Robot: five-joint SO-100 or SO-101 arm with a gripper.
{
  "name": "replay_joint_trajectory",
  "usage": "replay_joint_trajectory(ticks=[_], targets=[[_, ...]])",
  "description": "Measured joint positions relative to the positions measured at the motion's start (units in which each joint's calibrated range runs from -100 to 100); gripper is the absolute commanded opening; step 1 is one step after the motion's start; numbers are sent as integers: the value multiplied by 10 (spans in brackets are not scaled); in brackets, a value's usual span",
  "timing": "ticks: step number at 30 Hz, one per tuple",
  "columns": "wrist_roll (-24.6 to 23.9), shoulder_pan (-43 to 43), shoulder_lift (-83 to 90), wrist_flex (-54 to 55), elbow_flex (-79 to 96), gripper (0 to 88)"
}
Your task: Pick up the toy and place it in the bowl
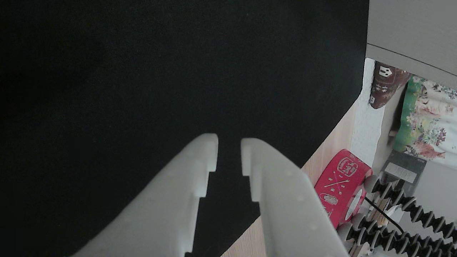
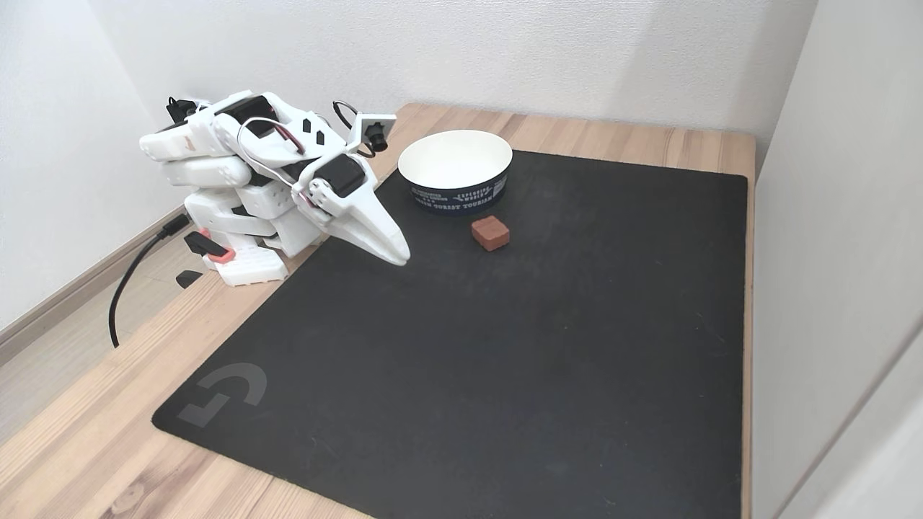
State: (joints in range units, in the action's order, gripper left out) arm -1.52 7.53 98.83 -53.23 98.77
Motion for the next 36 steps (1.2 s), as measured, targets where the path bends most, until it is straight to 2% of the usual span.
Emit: replay_joint_trajectory(ticks=[31,36], targets=[[0,2,-1,-5,-20,22],[0,-2,-86,-5,-94,22]])
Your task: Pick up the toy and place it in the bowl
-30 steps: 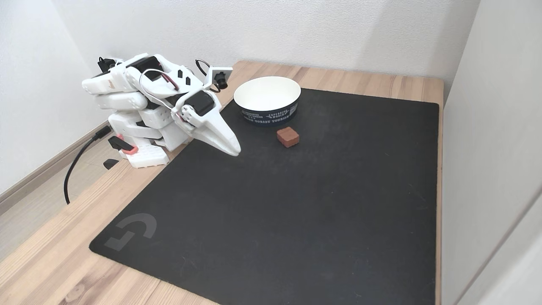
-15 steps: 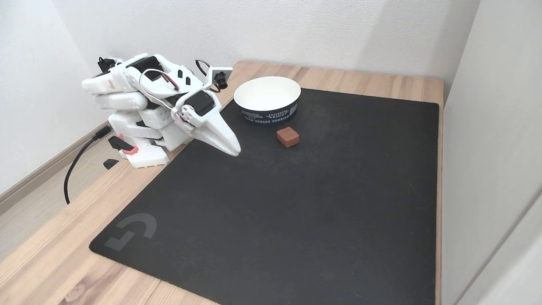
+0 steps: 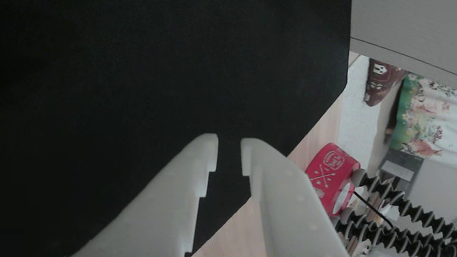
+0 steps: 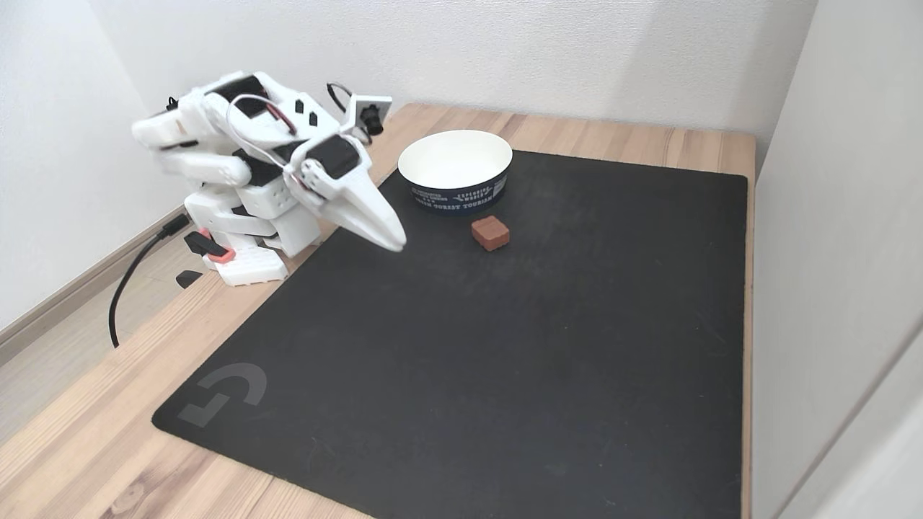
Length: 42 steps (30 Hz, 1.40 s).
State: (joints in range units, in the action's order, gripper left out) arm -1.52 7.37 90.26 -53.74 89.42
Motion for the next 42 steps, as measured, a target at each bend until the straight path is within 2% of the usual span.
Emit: replay_joint_trajectory(ticks=[21,29,36,42], targets=[[-1,-122,-400,-2,-359,22],[-2,-175,-556,-74,-504,22],[0,-238,-684,-84,-607,22],[-3,-239,-779,-100,-668,22]])
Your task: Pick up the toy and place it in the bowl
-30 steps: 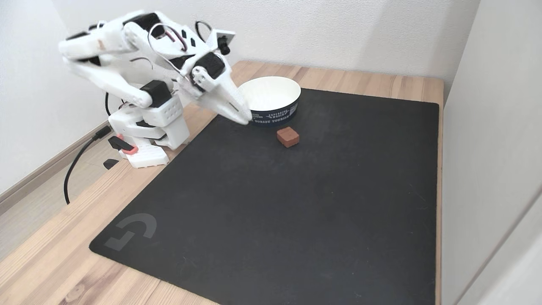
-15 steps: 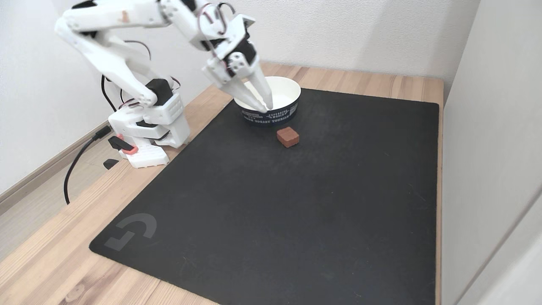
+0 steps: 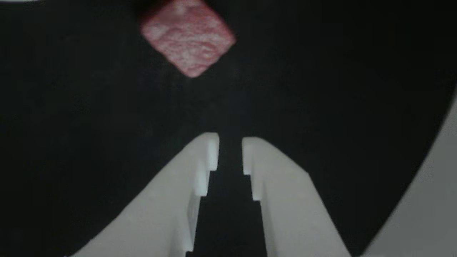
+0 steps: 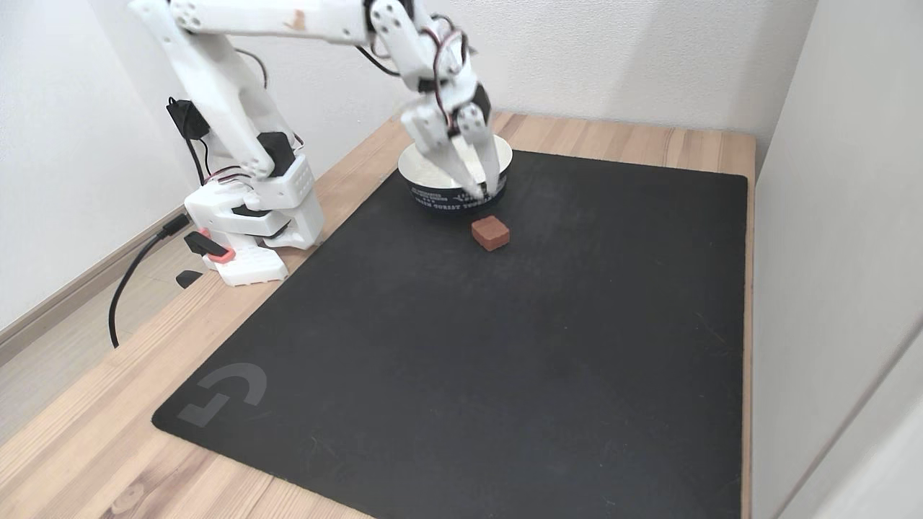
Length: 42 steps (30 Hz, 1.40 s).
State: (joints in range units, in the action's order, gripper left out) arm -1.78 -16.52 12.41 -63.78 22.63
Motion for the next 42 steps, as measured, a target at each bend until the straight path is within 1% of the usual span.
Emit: replay_joint_trajectory(ticks=[4,9,23,42], targets=[[2,-7,-53,-22,-33,22],[-1,-6,-94,-22,-45,22],[-1,-23,-152,-22,-84,22],[3,-34,-156,-22,-87,22]])
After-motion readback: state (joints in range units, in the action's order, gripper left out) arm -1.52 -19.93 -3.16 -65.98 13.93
